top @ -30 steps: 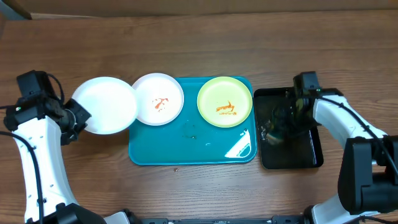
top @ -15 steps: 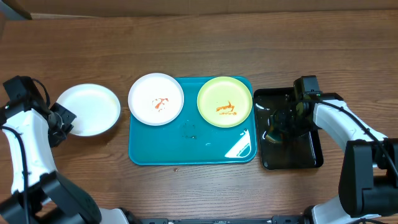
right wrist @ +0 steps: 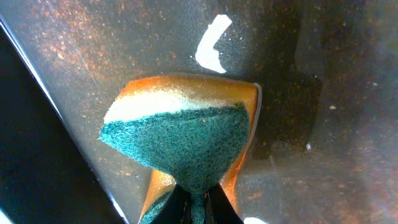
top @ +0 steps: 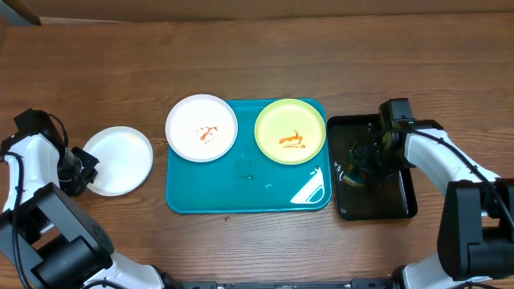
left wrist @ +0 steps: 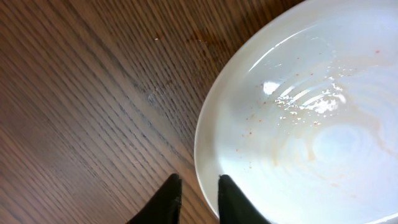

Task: Clean dirty plates on tray and stack at the side
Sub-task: 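Grip the pink-white plate rim with the left gripper and pull it forward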

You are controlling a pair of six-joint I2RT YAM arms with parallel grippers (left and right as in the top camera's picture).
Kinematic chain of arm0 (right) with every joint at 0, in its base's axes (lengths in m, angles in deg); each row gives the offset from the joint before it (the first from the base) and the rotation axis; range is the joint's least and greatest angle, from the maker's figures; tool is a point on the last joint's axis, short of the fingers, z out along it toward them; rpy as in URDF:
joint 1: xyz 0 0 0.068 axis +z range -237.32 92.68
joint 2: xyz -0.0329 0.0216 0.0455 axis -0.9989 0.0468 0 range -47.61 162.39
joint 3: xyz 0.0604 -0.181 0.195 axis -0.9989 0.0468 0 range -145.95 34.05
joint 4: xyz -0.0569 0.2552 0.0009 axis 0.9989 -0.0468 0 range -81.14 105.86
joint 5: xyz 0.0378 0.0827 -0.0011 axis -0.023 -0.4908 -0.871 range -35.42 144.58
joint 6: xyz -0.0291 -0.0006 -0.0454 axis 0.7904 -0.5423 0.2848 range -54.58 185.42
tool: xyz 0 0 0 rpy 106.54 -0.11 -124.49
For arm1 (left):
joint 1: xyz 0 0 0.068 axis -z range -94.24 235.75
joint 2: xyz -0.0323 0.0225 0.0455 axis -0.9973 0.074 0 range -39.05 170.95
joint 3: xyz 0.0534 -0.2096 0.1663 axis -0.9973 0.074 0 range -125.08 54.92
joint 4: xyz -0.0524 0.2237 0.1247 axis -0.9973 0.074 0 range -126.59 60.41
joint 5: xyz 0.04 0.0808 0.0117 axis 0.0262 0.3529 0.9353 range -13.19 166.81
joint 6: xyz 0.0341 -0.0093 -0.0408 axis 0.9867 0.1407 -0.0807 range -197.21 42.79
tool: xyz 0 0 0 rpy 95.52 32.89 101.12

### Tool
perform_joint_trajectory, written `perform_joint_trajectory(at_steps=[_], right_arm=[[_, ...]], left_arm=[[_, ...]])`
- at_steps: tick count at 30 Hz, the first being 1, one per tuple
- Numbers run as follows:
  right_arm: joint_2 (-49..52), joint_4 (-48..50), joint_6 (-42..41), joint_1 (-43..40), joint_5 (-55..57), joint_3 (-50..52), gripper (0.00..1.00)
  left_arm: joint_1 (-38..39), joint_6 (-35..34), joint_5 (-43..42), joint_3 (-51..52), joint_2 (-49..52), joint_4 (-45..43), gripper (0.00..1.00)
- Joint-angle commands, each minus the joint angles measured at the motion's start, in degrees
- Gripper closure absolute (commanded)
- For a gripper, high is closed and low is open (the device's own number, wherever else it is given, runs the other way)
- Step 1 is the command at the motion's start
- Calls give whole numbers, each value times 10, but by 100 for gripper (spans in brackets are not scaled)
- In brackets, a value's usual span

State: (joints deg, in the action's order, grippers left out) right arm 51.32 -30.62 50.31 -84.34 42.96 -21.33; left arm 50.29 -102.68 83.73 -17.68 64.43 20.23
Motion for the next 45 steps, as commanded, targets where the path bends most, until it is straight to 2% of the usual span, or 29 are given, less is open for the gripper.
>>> perform_joint_trajectory(at_steps=[1, 4, 8, 11, 14, 19, 21, 24, 27, 33, 45], right_arm=[[1, -6, 2, 0, 6, 17, 96], [1, -5, 2, 0, 6, 17, 95], [1, -5, 2, 0, 6, 17, 94], [1, -5, 2, 0, 6, 17, 93], [1, -5, 2, 0, 6, 17, 91], [1, -3, 2, 0, 6, 17, 87], [1, -3, 2, 0, 6, 17, 87], [1, -6, 2, 0, 6, 17, 87], [1, -7, 2, 0, 6, 17, 87], [1, -10, 2, 0, 6, 17, 87], [1, -18, 2, 0, 6, 17, 87]], left_arm=[[-2, 0, -7, -13, 2, 5, 65], [-2, 20, -53, -22, -8, 10, 60], [13, 65, -168, -48, -36, 4, 58], [45, 132, -261, -68, -61, -26, 55], [92, 202, -294, -80, -77, -56, 47], [189, 308, -266, -80, -72, -87, 44], [223, 320, -233, -80, -64, -98, 43], [273, 333, -163, -80, -44, -121, 33], [297, 333, -128, -80, -24, -143, 27], [313, 367, -114, -80, 44, -182, 26], [314, 371, -114, -80, 111, -234, 21]])
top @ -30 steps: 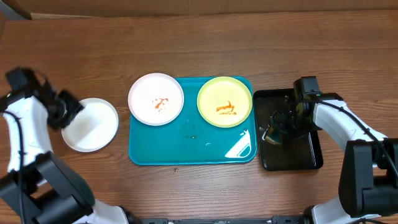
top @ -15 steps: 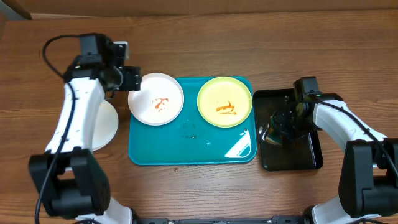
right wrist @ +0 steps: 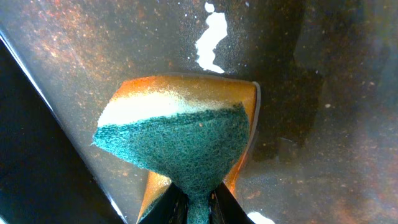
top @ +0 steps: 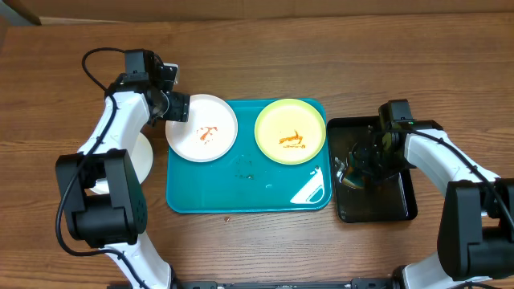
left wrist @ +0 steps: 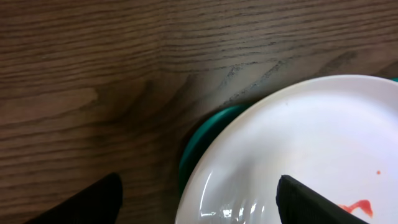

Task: Clean dirty plates on tray and stack at the side
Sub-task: 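Grip the pink-white plate rim with the left gripper and pull it forward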

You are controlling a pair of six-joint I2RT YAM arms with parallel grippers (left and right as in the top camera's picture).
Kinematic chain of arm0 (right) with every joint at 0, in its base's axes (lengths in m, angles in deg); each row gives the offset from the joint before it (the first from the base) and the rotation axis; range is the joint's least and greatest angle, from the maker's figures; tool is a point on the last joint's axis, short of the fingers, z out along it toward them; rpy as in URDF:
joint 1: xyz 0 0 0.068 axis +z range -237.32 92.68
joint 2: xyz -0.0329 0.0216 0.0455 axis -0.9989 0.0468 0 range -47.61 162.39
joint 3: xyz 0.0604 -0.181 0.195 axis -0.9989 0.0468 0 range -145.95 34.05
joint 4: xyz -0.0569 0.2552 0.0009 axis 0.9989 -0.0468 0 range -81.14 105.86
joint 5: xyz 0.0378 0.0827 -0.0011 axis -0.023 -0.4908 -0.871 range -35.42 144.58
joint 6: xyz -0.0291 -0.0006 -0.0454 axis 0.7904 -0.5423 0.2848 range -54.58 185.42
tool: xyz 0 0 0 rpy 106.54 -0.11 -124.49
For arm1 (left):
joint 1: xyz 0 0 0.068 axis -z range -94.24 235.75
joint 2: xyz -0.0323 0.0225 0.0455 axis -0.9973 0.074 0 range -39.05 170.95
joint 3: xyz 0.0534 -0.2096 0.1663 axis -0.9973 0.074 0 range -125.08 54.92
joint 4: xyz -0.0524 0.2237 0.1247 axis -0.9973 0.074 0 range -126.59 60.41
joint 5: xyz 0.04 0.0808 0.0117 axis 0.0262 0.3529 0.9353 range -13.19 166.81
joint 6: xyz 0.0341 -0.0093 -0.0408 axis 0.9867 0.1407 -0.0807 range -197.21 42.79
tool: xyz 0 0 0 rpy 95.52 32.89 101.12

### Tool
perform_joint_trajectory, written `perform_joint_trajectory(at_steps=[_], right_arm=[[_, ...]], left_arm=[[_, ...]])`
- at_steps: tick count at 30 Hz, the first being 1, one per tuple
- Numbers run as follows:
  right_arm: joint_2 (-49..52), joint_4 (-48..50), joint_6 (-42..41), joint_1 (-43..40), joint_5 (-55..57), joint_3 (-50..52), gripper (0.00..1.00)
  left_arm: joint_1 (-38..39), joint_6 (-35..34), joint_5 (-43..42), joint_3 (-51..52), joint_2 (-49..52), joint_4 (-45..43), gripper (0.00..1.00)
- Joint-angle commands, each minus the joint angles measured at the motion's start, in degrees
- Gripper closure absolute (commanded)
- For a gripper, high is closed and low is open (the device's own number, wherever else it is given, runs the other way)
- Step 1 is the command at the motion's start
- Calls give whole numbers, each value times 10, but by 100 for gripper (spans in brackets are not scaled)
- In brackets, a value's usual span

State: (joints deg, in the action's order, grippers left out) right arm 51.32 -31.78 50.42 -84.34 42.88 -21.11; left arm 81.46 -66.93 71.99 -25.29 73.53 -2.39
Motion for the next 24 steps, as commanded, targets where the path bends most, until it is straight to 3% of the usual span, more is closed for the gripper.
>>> perform_joint_trajectory(at_steps=[1, 9, 16, 24], right_arm=[[1, -7, 1, 0, 7, 15, 87], [1, -6, 1, 0, 7, 15, 87], [1, -7, 1, 0, 7, 15, 87], [1, -7, 1, 0, 7, 15, 87]], left_arm=[[2, 13, 3, -4, 25, -9, 24], [2, 13, -23, -4, 39, 15, 57], [2, 13, -23, -4, 39, 68, 70], [2, 5, -23, -4, 39, 115, 71]])
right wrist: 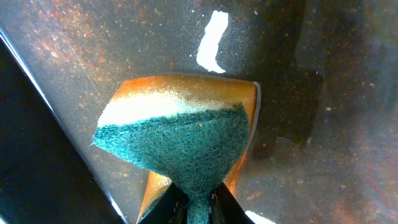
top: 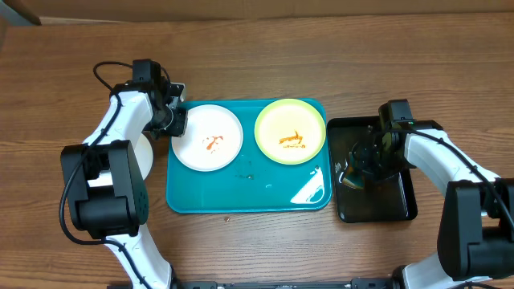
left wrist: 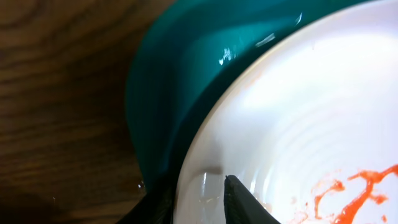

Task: Clean dirty plates on tray and stack at the side
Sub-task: 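Grip the pink-white plate rim with the left gripper and pull it forward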

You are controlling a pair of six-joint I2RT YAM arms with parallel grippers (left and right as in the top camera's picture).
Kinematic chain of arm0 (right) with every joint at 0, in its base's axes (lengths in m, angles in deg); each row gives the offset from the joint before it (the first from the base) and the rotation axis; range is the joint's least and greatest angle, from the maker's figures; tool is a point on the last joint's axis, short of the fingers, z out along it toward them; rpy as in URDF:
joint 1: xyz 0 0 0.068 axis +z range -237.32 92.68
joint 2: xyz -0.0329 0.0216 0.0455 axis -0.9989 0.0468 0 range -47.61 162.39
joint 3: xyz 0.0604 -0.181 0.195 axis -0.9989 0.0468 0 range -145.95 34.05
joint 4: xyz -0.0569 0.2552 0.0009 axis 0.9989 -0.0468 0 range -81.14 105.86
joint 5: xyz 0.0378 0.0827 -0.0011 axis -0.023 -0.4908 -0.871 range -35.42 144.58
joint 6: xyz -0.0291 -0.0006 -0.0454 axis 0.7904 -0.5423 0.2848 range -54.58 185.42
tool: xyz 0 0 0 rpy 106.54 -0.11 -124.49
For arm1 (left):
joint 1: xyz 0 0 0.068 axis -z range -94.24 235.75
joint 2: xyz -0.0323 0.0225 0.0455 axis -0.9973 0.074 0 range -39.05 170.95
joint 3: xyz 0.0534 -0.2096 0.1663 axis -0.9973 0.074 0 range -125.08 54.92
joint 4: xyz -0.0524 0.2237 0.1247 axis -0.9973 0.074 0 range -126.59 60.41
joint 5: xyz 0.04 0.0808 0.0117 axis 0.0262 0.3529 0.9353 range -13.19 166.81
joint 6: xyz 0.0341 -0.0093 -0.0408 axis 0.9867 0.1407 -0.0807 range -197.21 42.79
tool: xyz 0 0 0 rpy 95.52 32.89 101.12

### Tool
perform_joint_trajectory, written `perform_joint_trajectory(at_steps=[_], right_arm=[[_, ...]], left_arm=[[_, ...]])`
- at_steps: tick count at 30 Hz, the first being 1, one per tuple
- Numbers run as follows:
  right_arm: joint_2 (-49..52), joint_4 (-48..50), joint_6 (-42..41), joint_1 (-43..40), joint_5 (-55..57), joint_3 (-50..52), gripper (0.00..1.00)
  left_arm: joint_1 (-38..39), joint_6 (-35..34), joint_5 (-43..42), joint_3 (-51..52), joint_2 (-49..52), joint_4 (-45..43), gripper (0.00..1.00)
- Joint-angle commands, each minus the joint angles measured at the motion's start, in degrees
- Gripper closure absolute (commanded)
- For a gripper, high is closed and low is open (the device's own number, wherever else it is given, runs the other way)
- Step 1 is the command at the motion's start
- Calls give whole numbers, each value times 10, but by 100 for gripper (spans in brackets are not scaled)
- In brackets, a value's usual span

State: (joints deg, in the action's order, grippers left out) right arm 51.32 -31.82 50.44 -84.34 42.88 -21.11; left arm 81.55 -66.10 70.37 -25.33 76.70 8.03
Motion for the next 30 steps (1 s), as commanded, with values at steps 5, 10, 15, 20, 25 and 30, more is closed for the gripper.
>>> perform_joint_trajectory(at_steps=[5, 10, 15, 20, 25, 30], right_arm=[[1, -10, 1, 0, 7, 15, 87], [1, -13, 1, 0, 7, 15, 87], [1, -17, 1, 0, 7, 15, 87], [1, -17, 1, 0, 7, 15, 86], [1, -26, 0, 0, 5, 10, 96], [1, -100, 1, 0, 1, -49, 96]], left_arm=[[2, -19, -7, -3, 7, 42, 71], [10, -49, -36, 11, 7, 55, 76], [24, -60, -52, 38, 7, 55, 86], [40, -65, -52, 64, 7, 56, 92], [46, -65, -52, 71, 7, 76, 96], [46, -82, -52, 71, 7, 108, 96]])
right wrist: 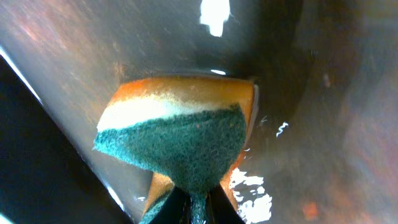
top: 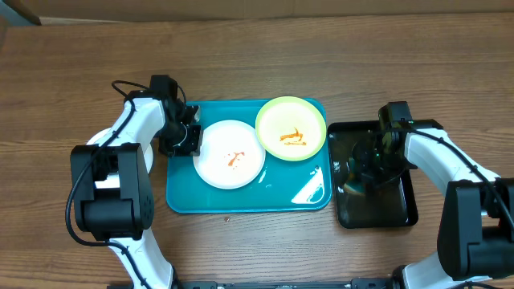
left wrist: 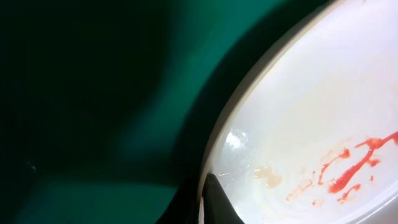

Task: Clean dirty plates on tray and stack at the side
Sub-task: 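Grip the pink-white plate rim with the left gripper and pull it forward, then scrub the pink-white plate with the sponge in the right gripper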

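Note:
A white plate point(top: 231, 154) smeared with red sauce lies in the middle of the teal tray point(top: 186, 197). My left gripper point(top: 193, 138) is shut on its left rim; the left wrist view shows the rim point(left wrist: 249, 112) pinched between the fingers, sauce streaks to the right. A yellow-green plate point(top: 291, 128) with orange sauce sits at the tray's back right. A clean white plate point(top: 100, 138) lies on the table left of the tray, mostly hidden by my left arm. My right gripper point(top: 359, 167) is shut on a green and orange sponge point(right wrist: 180, 140) over the black bin point(top: 401, 210).
The black bin to the right of the tray holds shallow water that glints in the right wrist view. Small droplets lie on the tray's bare surface in front of the plates. Bare wooden table surrounds the tray and bin.
My left gripper has moved right with the white sauce-stained plate, from the tray's back left corner to its middle. The right gripper still holds the sponge in the bin; the water there looks stirred.
First my left gripper was at the far left beside the clean white plate on the table. Then it stood open at the rim of the stained white plate overhanging the tray's back left. It then shut on that rim, and now the plate sits mid-tray. The right gripper held the sponge throughout.

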You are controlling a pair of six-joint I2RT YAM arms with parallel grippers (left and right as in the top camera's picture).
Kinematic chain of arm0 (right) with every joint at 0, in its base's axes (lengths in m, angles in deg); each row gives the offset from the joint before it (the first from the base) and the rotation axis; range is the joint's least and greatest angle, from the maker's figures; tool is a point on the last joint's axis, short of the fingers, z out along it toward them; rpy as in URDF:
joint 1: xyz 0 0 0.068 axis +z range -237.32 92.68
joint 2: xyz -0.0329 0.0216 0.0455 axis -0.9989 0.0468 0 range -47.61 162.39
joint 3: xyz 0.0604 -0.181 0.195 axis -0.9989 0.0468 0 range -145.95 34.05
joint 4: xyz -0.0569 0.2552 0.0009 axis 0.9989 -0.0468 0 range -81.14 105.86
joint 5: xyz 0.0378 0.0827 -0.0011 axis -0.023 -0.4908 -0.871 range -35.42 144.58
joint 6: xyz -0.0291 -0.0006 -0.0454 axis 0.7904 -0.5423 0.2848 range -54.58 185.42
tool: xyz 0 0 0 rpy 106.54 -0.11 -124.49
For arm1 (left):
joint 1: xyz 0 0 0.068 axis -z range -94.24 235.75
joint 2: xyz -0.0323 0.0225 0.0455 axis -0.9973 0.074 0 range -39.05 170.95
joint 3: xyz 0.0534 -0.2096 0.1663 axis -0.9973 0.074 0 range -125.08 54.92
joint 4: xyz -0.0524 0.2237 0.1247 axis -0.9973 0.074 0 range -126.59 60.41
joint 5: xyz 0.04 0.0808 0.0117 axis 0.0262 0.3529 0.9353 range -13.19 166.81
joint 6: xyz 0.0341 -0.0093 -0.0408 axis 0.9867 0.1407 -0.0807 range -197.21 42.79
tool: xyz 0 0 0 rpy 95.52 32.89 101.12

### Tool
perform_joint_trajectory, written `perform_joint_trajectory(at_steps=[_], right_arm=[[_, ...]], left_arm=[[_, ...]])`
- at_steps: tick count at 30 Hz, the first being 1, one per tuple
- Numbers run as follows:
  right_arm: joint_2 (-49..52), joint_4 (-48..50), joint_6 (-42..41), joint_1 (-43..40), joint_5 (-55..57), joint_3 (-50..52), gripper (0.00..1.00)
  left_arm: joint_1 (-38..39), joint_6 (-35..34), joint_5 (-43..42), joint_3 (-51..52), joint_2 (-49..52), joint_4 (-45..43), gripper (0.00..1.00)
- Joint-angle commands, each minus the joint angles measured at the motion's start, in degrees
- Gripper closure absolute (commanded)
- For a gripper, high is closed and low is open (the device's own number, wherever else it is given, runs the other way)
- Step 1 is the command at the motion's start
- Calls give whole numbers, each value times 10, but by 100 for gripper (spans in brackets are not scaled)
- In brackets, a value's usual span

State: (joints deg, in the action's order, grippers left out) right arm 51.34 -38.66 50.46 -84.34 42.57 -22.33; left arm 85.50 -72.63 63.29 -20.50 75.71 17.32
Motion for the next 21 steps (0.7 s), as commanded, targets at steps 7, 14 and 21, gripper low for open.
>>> perform_joint_trajectory(at_steps=[7, 14, 21], right_arm=[[1, -60, 2, 1, 6, -83, 96], [1, 17, 2, 1, 23, -13, 96], [2, 111, 0, 0, 19, 72, 96]], left_arm=[[7, -51, 18, 23, 17, 88, 96], [7, -64, 12, 23, 17, 118, 96], [7, -69, -16, 23, 17, 116, 96]])
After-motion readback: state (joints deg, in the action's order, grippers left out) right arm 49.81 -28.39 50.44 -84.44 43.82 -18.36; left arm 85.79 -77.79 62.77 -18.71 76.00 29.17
